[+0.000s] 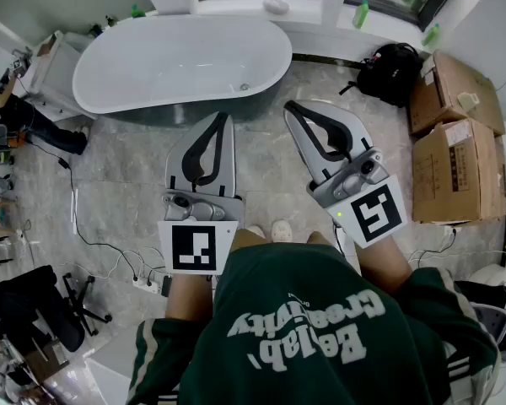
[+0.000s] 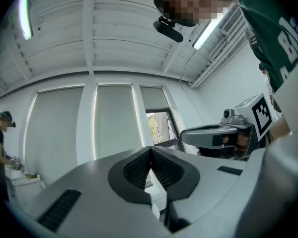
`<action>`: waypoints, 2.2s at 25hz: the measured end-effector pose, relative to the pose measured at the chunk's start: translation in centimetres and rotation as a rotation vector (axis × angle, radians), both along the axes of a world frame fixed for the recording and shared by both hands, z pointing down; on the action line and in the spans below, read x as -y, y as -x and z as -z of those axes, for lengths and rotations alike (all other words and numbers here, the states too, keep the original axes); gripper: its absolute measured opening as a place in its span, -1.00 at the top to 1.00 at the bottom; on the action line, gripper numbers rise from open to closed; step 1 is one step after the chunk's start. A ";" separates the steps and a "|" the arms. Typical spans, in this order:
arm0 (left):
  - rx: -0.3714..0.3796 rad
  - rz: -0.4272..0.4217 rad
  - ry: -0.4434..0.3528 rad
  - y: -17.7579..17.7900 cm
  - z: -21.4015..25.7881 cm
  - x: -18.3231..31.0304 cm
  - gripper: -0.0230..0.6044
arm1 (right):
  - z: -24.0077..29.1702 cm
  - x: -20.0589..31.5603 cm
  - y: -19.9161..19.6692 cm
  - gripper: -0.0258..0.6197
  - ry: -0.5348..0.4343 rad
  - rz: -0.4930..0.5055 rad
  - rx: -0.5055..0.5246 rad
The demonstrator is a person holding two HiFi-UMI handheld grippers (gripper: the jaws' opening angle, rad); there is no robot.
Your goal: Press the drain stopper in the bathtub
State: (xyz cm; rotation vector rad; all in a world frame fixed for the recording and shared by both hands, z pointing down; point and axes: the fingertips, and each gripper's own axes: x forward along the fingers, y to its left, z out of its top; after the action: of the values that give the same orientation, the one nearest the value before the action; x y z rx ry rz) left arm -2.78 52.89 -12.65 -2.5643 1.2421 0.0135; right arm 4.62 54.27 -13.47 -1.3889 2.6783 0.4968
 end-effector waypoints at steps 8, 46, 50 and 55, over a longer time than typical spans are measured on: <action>-0.018 -0.007 0.034 0.2 -0.2 -0.6 0.91 | 0.3 -0.7 0.6 0.87 -0.014 0.020 0.005; -0.011 -0.029 0.019 -1.8 -1.1 10.0 0.90 | -2.1 8.7 -2.8 0.87 0.034 -0.040 0.015; -0.015 -0.042 0.039 -1.0 -1.9 15.9 0.91 | -2.7 13.6 -2.5 0.87 0.023 -0.058 -0.006; -0.002 -0.080 0.019 -1.2 -1.5 25.4 0.91 | -1.6 22.3 -3.1 0.87 -0.030 -0.116 0.000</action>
State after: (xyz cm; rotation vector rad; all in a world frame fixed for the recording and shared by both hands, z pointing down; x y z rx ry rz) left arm -1.59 27.48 -11.14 -2.6300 1.1447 0.0212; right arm 7.74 31.96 -11.85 -1.5428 2.5902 0.5443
